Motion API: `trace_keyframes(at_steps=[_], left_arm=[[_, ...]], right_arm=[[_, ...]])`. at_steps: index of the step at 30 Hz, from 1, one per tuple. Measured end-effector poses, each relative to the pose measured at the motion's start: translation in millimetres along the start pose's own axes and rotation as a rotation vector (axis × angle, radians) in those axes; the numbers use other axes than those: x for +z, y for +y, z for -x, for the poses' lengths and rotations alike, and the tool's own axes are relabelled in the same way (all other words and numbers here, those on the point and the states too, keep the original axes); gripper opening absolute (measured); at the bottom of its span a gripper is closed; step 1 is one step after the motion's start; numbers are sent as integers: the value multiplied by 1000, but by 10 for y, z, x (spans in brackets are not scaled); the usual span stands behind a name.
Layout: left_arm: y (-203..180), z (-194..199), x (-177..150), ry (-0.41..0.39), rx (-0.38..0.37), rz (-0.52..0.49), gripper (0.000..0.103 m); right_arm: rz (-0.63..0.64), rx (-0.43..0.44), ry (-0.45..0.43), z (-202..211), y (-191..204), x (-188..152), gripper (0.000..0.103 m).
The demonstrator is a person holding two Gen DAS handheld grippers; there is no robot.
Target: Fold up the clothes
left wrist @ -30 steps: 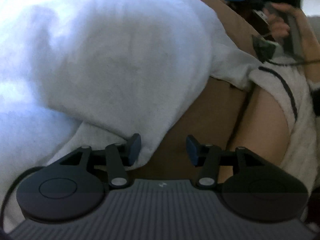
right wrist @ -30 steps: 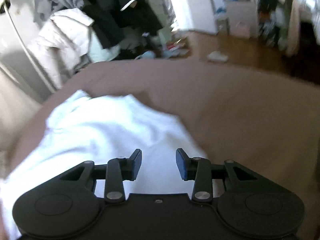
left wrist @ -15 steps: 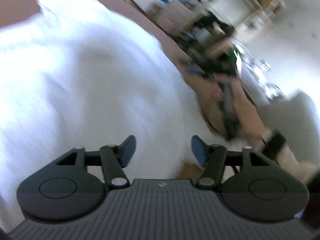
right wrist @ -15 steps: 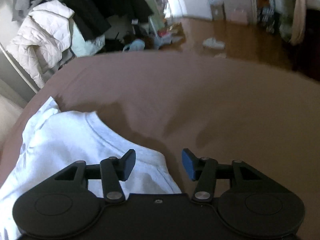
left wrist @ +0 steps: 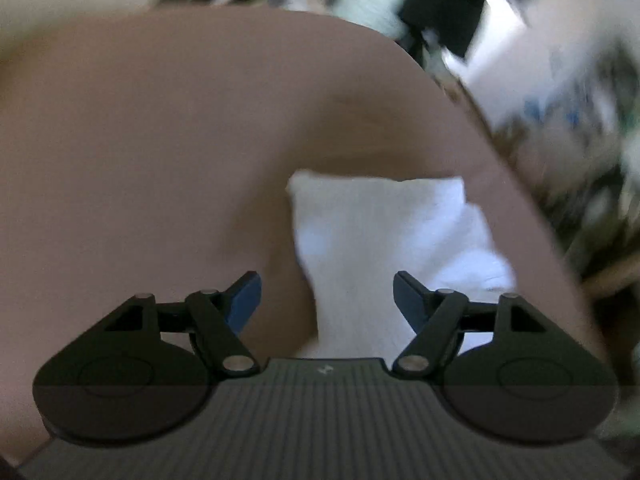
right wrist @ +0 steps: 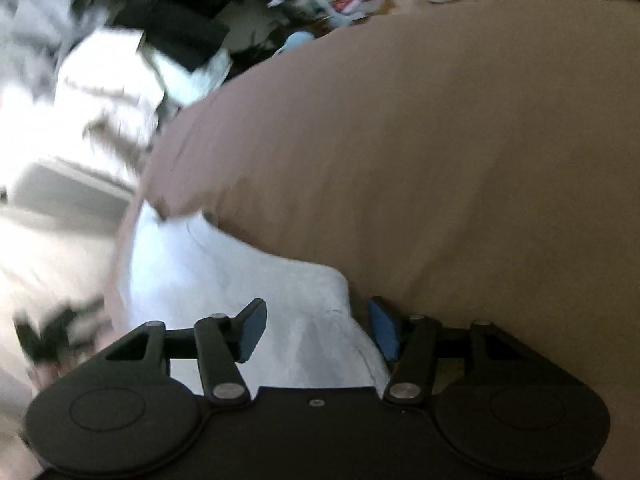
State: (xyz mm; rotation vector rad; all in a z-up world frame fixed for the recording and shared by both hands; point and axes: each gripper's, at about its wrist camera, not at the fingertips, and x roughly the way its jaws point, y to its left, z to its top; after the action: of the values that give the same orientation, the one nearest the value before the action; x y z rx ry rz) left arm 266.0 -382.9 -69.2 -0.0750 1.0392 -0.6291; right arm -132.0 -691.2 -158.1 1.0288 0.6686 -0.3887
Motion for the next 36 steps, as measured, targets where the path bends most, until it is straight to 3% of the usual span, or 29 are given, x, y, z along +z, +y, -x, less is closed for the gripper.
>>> trace_keyframes(at_steps=[2, 5, 7, 8, 9, 11, 14, 15, 17, 20, 21, 22, 25, 27, 29, 32, 36], left_arm=[[-55, -248, 128, 23, 21, 27, 73], [-76, -487, 194, 13, -31, 135, 71], [-226, -485, 193, 31, -24, 90, 18], [-301, -451, 169, 46, -37, 75, 3], [-444, -317, 80, 21, -71, 26, 3], [-745, -24, -114, -39, -144, -79, 2], [-1364, 509, -753, -137, -172, -469, 3], [-1518, 678, -1047, -126, -213, -566, 3], [-1669, 828, -1527, 1, -269, -646, 9], [-1662, 766, -1957, 210, -231, -599, 39], [-1621, 725, -2050, 265, -223, -567, 41], [-1594, 729, -2081, 267, -226, -551, 41], [-1561, 819, -2056, 227, -241, -488, 42], [-1573, 897, -2013, 189, -248, -465, 54], [-1583, 962, -1989, 158, -243, -463, 57], [-1753, 837, -1815, 109, -206, -458, 67], [-1972, 562, -1522, 28, -113, -425, 71]], right_arm=[[6, 19, -10, -76, 8, -13, 64], [3, 59, -31, -150, 16, 3, 65], [21, 68, -38, -174, 32, -4, 65], [37, 66, -39, -178, 44, -15, 65], [50, 65, -39, -178, 51, -19, 65], [49, 64, -38, -141, 22, 25, 65], [10, 74, -40, -91, -58, 113, 65], [-1, 77, -41, -83, -66, 112, 65], [-7, 73, -42, -92, -51, 119, 65], [16, 49, -42, -134, 24, 125, 65], [28, 39, -41, -137, 48, 124, 65], [41, 28, -40, -139, 72, 123, 65], [67, 8, -37, -135, 116, 119, 65], [60, 9, -38, -133, 108, 130, 65], [35, 10, -41, -138, 97, 146, 65], [26, 7, -41, -142, 87, 154, 65], [56, -5, -29, -116, 119, 142, 65]])
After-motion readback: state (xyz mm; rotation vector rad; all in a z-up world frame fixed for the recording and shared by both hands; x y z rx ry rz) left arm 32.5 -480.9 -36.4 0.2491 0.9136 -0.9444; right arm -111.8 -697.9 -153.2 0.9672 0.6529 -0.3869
